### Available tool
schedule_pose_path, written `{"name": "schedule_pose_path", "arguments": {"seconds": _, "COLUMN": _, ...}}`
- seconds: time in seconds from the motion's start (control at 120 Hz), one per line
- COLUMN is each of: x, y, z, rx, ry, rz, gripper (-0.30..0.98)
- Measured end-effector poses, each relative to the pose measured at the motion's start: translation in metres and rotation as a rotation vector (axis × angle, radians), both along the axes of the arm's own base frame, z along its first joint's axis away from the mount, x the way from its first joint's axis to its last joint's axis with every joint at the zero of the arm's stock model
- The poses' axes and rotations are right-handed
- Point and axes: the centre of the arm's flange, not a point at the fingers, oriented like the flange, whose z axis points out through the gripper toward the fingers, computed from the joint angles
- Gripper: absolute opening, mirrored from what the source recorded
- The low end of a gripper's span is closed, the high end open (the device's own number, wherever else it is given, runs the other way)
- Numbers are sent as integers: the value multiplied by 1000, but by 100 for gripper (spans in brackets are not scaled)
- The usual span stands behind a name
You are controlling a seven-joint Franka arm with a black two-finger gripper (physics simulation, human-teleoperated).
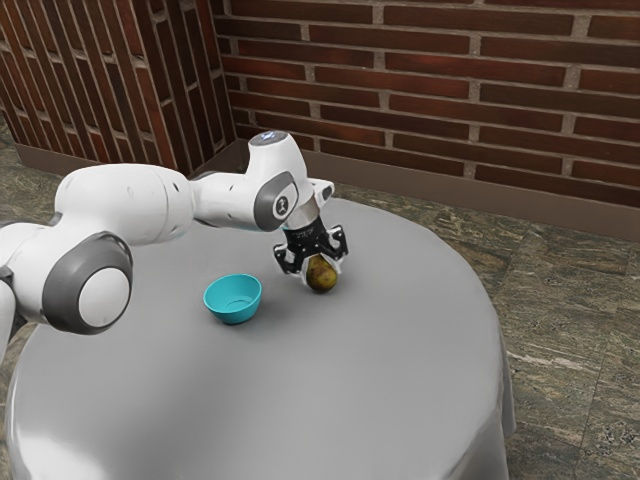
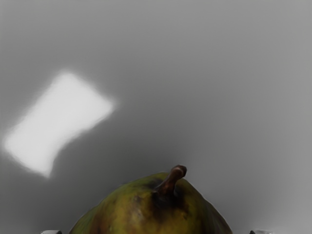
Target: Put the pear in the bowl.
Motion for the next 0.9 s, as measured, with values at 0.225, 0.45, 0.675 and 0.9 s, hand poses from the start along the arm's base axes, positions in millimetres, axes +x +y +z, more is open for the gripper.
{"name": "schedule_pose_path", "arguments": {"seconds": 0.225, "x": 0, "y": 0, "z": 1, "rx": 2, "ry": -1, "rz": 2, "gripper": 39}}
{"name": "schedule_pose_path", "arguments": {"seconds": 0.45, "x": 0, "y": 1, "z": 1, "rx": 4, "ry": 0, "rz": 9, "gripper": 37}}
{"name": "schedule_pose_path", "arguments": {"seconds": 0.675, "x": 0, "y": 0, "z": 2, "rx": 1, "ry": -1, "rz": 14, "gripper": 38}}
{"name": "schedule_pose_path", "arguments": {"seconds": 0.9, "x": -1, "y": 0, "z": 3, "rx": 3, "ry": 0, "rz": 17, "gripper": 31}}
